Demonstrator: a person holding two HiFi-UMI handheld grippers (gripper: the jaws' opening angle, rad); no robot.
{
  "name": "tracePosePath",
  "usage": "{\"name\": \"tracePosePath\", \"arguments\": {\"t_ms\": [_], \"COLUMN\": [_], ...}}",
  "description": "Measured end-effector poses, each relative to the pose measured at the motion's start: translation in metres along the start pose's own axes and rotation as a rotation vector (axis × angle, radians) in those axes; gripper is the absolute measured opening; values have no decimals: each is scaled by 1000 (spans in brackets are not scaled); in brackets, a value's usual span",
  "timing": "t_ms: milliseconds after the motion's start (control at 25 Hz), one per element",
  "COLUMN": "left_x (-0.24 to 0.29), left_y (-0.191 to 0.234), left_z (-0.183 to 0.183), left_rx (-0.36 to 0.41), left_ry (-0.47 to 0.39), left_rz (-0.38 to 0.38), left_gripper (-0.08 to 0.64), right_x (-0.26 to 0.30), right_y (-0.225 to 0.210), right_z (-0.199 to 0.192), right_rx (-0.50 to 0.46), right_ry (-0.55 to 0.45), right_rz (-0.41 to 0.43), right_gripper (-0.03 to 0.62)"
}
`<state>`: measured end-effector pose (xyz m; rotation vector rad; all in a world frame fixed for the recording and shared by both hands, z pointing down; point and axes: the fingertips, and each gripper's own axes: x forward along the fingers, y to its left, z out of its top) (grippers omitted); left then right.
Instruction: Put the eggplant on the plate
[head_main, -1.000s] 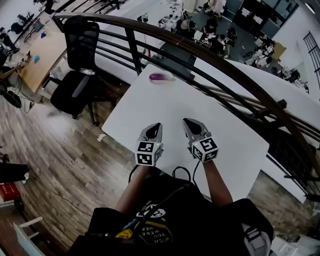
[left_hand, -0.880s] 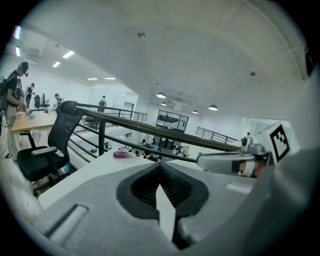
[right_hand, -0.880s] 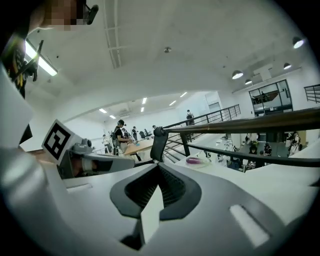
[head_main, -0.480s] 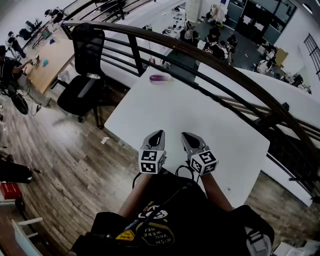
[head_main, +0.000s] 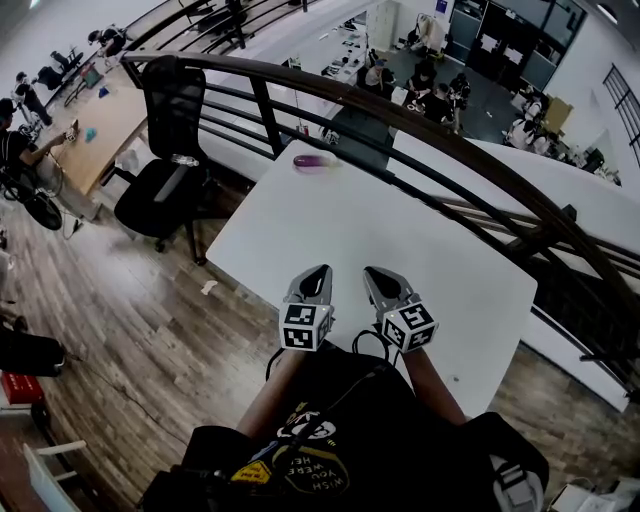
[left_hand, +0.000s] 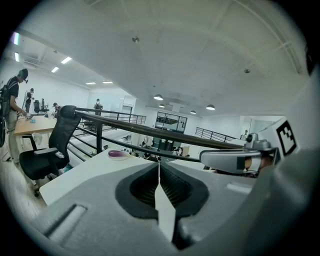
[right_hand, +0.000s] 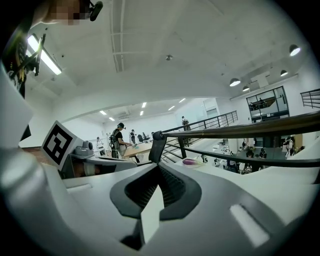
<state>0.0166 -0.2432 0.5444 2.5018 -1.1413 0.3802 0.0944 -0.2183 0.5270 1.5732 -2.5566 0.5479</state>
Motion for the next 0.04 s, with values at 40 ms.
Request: {"name": "tracePosePath", "arguments": {"t_ms": [40], "left_x": [1], "left_y": [-2], "left_z": [-1], "left_rx": [2], "left_ry": [5], "left_rz": [-1], "left_gripper": [5], "right_x": [-2], "right_y": [0], "right_z": [-1], "right_rx": [-1], "right_ry": [4], "right_rz": [6], "right_gripper": [2]}}
